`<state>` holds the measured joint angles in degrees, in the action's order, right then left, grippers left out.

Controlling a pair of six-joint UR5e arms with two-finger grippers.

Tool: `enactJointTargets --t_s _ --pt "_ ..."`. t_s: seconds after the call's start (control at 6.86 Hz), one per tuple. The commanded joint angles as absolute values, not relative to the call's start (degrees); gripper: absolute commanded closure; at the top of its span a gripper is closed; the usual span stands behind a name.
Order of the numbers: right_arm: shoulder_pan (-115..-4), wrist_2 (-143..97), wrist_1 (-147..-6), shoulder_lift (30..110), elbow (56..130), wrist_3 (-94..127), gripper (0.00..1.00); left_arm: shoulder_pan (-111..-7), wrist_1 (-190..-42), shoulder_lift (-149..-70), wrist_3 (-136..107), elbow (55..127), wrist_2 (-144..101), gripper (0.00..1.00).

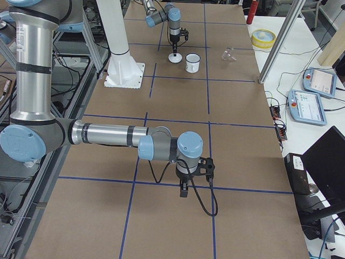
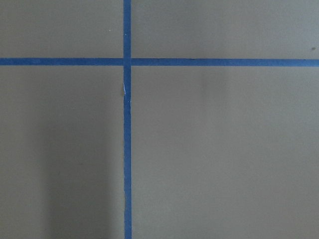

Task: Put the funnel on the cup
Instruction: 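Lower the white lid onto the table and open the left gripper, then move the left gripper to the clear glass funnel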

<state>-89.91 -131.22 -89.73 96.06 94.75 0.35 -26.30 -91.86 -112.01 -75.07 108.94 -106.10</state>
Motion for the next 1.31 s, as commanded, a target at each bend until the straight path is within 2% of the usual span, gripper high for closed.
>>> enactJointTargets --t_s 0.0,0.15,0.29,0.58,0.73,0.87,1.17 --pt "-89.9 -131.2 -89.7 96.1 94.7 0.4 0.00 -26.3 -91.9 -112.0 -75.2 108.8 -106.1 0.71" --pt "-89.9 -131.2 -89.7 96.1 94.7 0.4 0.00 -26.2 -91.9 -112.0 -75.2 108.7 -106.1 0.21" --pt "-89.9 -131.2 -89.7 96.1 94.7 0.4 0.00 -26.3 -91.9 -112.1 -75.5 109.0 -106.0 0.00" --pt "-89.9 -131.2 -89.7 96.1 94.7 0.4 0.00 -28.6 -91.4 -112.4 -75.7 115.1 -106.1 0.00" --pt "-89.9 -131.2 -89.7 96.1 94.7 0.4 0.00 -35.9 -91.4 -114.3 -75.8 116.1 -106.2 0.00" --pt "-89.9 -131.2 -89.7 96.1 94.7 0.4 0.00 -40.3 -92.4 -115.6 -79.6 115.9 -106.3 0.00" --pt "-89.9 -131.2 -89.7 96.1 94.7 0.4 0.00 -44.5 -108.5 -115.5 -99.2 112.6 -101.1 0.00"
